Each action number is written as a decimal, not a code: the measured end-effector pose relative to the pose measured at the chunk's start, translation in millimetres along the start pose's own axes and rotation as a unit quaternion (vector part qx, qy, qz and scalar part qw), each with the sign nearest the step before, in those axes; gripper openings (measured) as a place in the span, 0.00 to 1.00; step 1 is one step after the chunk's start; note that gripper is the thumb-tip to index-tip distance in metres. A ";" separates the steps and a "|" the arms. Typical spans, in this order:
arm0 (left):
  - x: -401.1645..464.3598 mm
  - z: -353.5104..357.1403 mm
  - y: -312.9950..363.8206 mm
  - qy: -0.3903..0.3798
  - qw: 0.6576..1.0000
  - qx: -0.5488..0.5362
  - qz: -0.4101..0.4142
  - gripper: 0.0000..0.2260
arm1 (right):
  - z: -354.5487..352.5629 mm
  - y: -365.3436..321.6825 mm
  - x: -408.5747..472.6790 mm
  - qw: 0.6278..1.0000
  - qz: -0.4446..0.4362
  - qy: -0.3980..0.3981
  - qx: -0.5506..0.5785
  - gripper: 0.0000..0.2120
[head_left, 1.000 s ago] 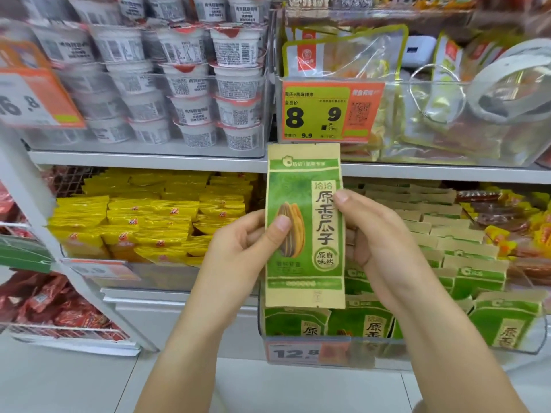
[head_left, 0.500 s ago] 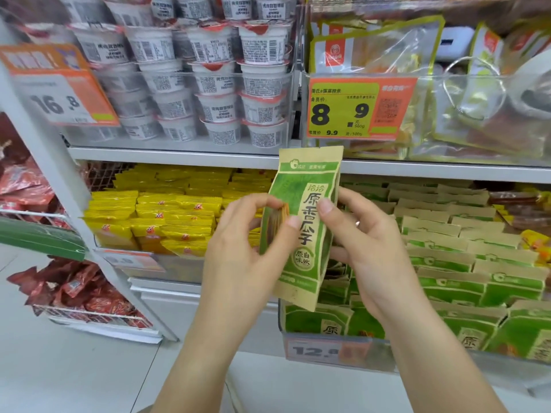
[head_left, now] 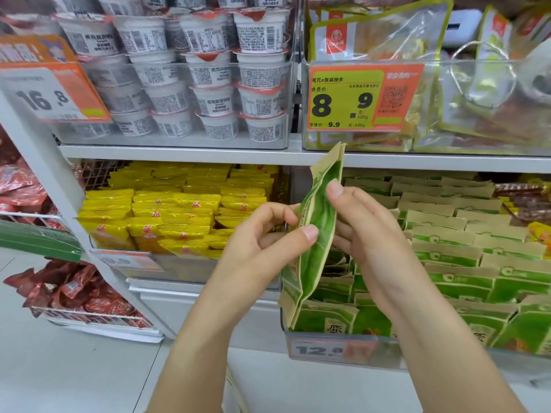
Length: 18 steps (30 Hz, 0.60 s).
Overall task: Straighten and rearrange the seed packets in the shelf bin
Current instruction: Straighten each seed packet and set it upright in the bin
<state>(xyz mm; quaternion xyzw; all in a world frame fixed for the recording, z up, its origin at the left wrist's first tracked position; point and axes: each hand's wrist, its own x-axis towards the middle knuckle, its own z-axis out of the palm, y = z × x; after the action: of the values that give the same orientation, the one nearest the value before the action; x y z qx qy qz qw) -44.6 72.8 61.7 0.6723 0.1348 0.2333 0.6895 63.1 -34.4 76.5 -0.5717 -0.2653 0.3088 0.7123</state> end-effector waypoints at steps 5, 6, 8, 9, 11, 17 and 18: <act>5.1 -1.7 -1.8 -0.001 1.000 -0.004 0.005 0.28 | 0.7 4.3 2.8 1.000 -0.009 0.016 0.013 0.22; 5.8 -1.4 -2.0 0.000 1.000 -0.002 0.006 0.29 | 0.8 4.3 2.8 1.000 -0.010 0.018 0.022 0.20; 6.4 0.0 -2.2 0.007 1.000 0.003 0.009 0.28 | 1.0 3.6 3.0 0.999 -0.014 0.019 0.038 0.16; 6.5 0.6 -2.3 0.009 1.000 0.003 0.011 0.28 | 1.1 3.3 3.1 0.999 -0.016 0.018 0.039 0.15; 5.8 1.1 -2.0 0.011 1.000 -0.002 0.012 0.26 | 1.4 2.2 2.6 0.999 -0.020 0.015 0.031 0.15; 6.7 0.0 -1.7 0.080 0.995 -0.052 0.043 0.17 | 1.7 2.8 2.2 0.999 0.004 -0.038 -0.030 0.23; 7.5 0.4 -2.2 0.106 0.990 -0.072 0.054 0.16 | 2.3 3.5 1.6 0.997 0.009 -0.054 -0.046 0.22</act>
<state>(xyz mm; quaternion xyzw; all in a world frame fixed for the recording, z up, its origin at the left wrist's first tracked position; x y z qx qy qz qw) -37.6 76.3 60.5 0.5988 0.1535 0.3487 0.7045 62.0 -31.1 73.6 -0.5883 -0.3122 0.3328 0.6675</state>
